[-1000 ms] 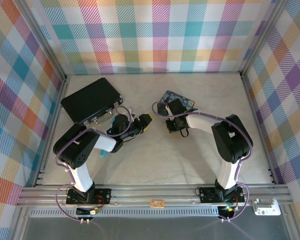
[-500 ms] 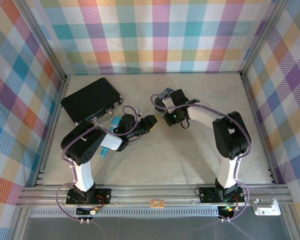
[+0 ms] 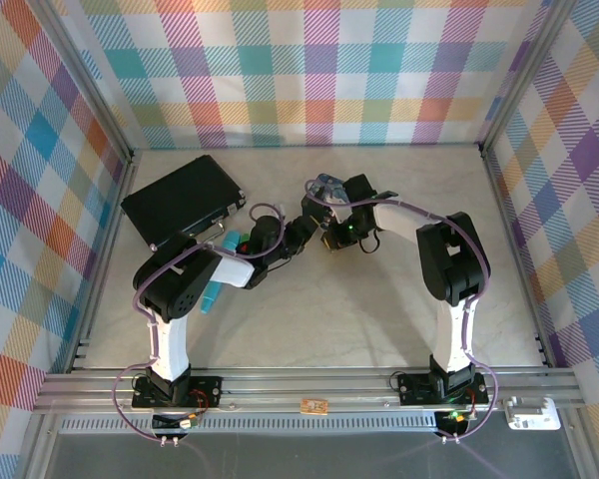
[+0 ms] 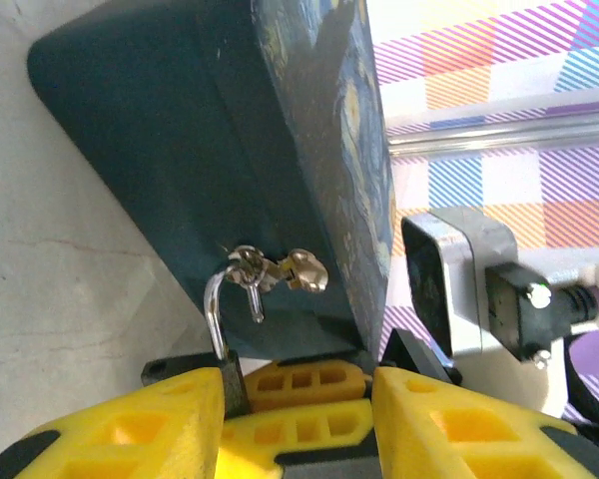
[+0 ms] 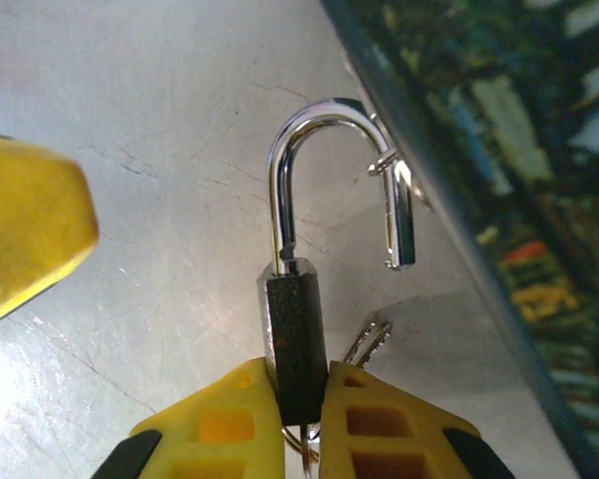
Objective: Unlock a padlock with a key
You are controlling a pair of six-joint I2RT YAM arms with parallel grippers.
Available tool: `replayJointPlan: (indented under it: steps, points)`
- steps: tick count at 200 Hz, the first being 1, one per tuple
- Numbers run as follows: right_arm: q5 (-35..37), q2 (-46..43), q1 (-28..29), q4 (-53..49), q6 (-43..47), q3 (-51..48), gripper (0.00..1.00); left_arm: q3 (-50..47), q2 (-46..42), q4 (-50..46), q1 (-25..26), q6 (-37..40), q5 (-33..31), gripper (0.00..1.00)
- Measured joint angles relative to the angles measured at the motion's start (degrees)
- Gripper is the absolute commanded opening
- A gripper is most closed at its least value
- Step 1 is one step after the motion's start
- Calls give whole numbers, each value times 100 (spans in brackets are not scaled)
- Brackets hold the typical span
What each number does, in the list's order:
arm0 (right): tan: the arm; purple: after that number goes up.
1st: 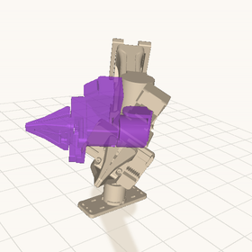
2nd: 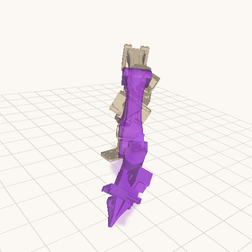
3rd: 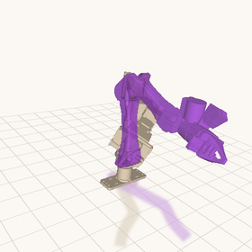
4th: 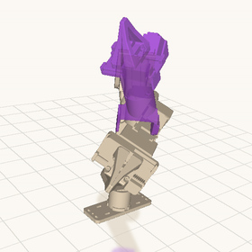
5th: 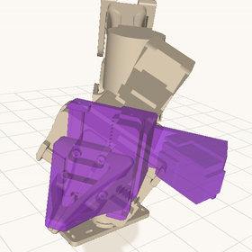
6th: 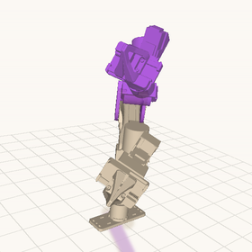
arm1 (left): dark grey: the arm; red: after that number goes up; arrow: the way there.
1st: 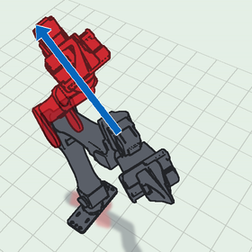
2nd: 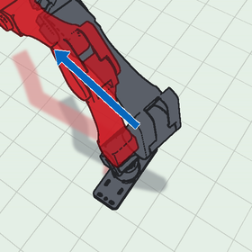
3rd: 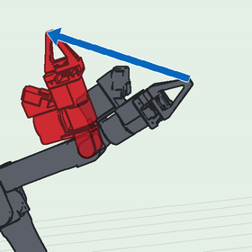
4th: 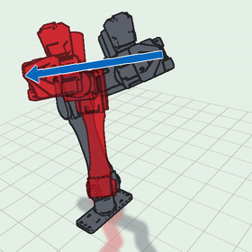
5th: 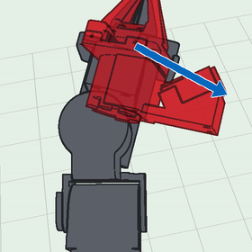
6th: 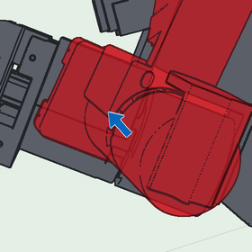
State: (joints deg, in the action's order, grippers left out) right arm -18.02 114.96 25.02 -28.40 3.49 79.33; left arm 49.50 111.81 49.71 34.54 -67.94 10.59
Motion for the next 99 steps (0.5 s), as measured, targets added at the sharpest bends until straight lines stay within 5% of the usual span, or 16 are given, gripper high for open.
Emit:
replayJointPlan:
  steps: [99]
  points:
    - [-459,61,-101,4,-68,72,0,835,614,-955,125,173,-291,25]
